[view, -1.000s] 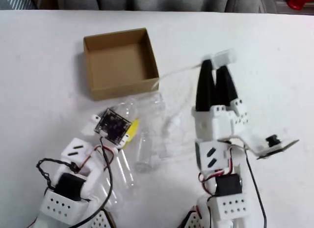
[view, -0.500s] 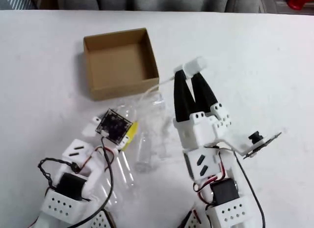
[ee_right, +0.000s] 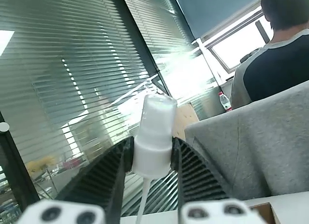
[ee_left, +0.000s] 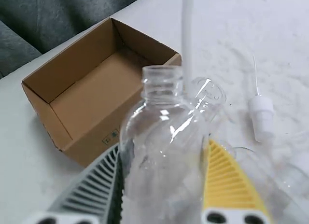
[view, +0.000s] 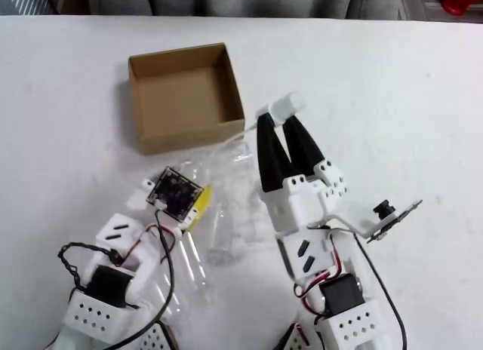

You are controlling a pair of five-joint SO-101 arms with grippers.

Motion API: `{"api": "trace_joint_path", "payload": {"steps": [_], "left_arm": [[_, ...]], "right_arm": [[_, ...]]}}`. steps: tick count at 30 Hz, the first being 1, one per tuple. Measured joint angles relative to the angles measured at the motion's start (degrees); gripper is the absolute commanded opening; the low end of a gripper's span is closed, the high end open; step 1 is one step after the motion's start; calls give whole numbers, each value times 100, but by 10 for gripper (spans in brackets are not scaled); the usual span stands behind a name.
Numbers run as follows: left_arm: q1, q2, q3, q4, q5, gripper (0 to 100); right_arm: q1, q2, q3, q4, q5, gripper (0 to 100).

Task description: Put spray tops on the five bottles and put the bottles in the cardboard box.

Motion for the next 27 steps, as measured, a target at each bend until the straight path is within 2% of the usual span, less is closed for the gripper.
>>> {"api": "trace_joint_path", "payload": {"steps": [10, 14, 22, 27], "left_arm": [[0, 0, 0, 0, 0, 24], [0, 0, 0, 0, 0, 24], [0, 0, 53, 0, 0, 24], [0, 0, 149, -105, 0, 24]], "right_arm": [[9, 88, -18, -220, 0, 15], [-9, 888, -220, -308, 0, 15], [273, 2040, -325, -1459, 0, 15], [466, 2119, -334, -1670, 0, 15]]}}
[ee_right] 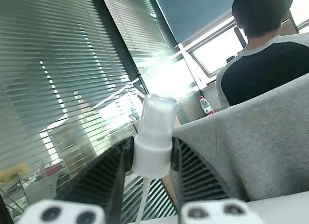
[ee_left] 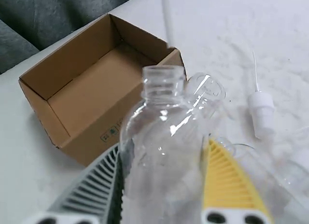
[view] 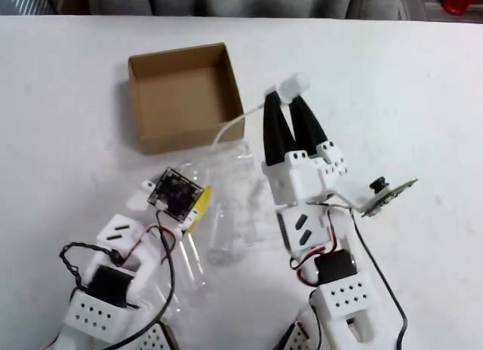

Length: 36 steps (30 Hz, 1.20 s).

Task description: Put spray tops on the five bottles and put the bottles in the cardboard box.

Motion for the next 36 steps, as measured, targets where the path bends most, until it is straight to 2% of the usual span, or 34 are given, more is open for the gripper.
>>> {"api": "trace_joint_path", "payload": {"steps": [8, 13, 27, 36], "left_arm": [[0, 0, 9, -105, 0, 24], [0, 0, 9, -105, 0, 24], [0, 0, 9, -105, 0, 24], [0, 0, 9, -105, 0, 24]], "right_arm": [[-53, 44, 0, -9, 0, 15], [-360, 53, 0, 0, 0, 15], [-431, 62, 0, 730, 0, 15], [-1240, 62, 0, 1591, 202, 15]]}}
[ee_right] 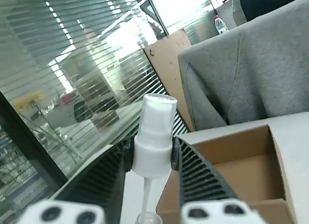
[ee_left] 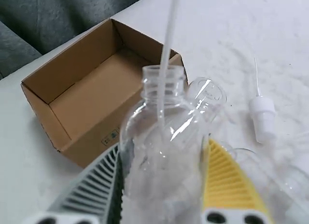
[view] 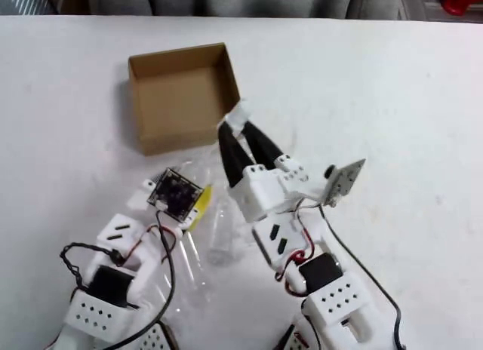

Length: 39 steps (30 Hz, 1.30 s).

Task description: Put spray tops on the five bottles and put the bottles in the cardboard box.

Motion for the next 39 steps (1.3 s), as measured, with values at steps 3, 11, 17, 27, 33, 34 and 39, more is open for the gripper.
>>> {"api": "trace_joint_path", "payload": {"steps": [3, 11, 17, 27, 33, 34, 39], "left_arm": [[0, 0, 0, 0, 0, 24], [-35, 9, 35, 0, 0, 24], [-9, 0, 35, 0, 0, 24], [-9, 0, 35, 0, 0, 24], [-9, 0, 35, 0, 0, 24], [-9, 0, 35, 0, 0, 24], [-9, 0, 35, 0, 0, 24]], "right_arm": [[-88, 0, 0, 193, 176, 18], [-563, 0, -229, 1196, 527, 167], [-703, 0, -598, 2110, 563, 180], [-422, 0, -1451, 3341, 563, 177], [35, 0, -1925, 4185, 563, 72], [79, 0, -1943, 4211, 563, 26], [176, 0, -1960, 4211, 563, 28]]}}
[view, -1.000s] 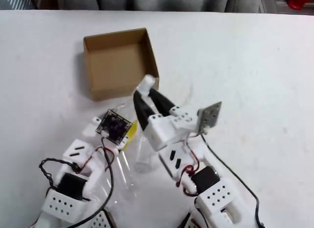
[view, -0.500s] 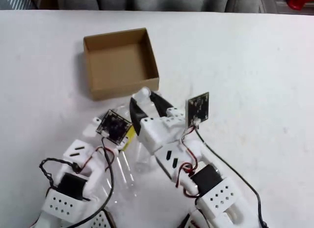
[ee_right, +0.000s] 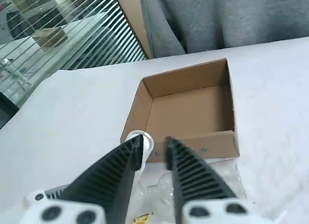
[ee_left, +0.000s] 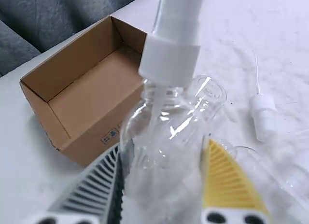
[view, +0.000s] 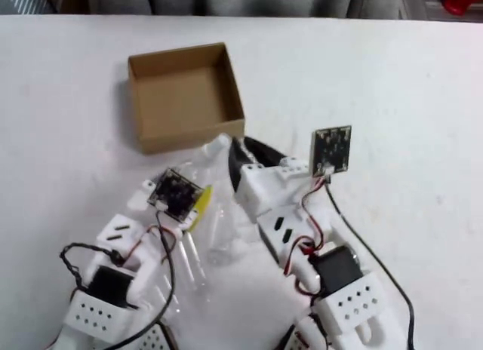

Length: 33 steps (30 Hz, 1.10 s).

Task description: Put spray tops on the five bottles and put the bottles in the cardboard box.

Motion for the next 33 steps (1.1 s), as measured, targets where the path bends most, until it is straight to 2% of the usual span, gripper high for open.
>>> {"api": "trace_joint_path", "payload": {"steps": [7, 19, 24, 33], "left_arm": [[0, 0, 0, 0, 0, 24], [-35, 0, 9, 9, 18, 24], [-35, 0, 9, 9, 18, 24], [-35, 0, 9, 9, 18, 24]], "right_arm": [[316, 0, 0, -62, 0, 16], [114, 1451, 229, -1644, 0, 15], [-97, 1512, 220, -1732, 0, 15], [-53, 1521, 220, -1785, 9, 18]]}}
